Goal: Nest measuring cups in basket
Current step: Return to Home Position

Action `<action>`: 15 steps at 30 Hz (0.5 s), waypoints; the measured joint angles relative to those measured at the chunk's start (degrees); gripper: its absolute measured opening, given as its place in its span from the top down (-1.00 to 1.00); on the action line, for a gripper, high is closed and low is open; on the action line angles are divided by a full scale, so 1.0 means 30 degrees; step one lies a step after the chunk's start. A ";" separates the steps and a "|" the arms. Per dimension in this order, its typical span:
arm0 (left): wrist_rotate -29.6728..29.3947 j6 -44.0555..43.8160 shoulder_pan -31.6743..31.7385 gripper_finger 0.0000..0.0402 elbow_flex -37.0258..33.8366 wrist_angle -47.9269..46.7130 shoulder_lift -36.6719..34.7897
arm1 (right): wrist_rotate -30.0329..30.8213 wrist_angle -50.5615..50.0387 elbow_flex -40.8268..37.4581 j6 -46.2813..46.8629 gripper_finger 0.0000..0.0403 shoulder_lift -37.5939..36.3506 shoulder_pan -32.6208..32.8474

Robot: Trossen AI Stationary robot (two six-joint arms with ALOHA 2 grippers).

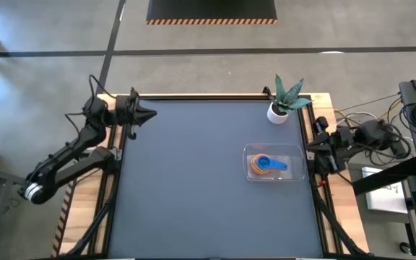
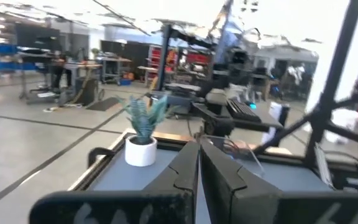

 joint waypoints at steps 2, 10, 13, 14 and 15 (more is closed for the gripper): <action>0.0198 -0.0798 0.0663 1.00 -0.0479 0.1489 0.0408 | -0.0108 0.2350 -0.0921 0.0383 0.96 0.0004 0.0002; -0.0074 -0.2955 0.1266 1.00 -0.3533 0.8786 0.0212 | -0.0687 0.5884 -0.4710 -0.0555 0.96 -0.0004 0.0002; -0.1201 -0.4049 0.1268 1.00 -0.5304 1.1894 -0.0037 | -0.1209 0.6427 -0.5845 -0.0928 0.96 -0.0255 0.0002; -0.1485 -0.4425 0.1267 1.00 -0.5933 1.2796 -0.0080 | -0.1359 0.6419 -0.6065 -0.0982 0.96 -0.0255 0.0002; -0.1711 -0.4765 0.1263 1.00 -0.6542 1.3691 -0.0122 | -0.1681 0.6498 -0.6257 -0.1025 0.96 -0.0255 0.0002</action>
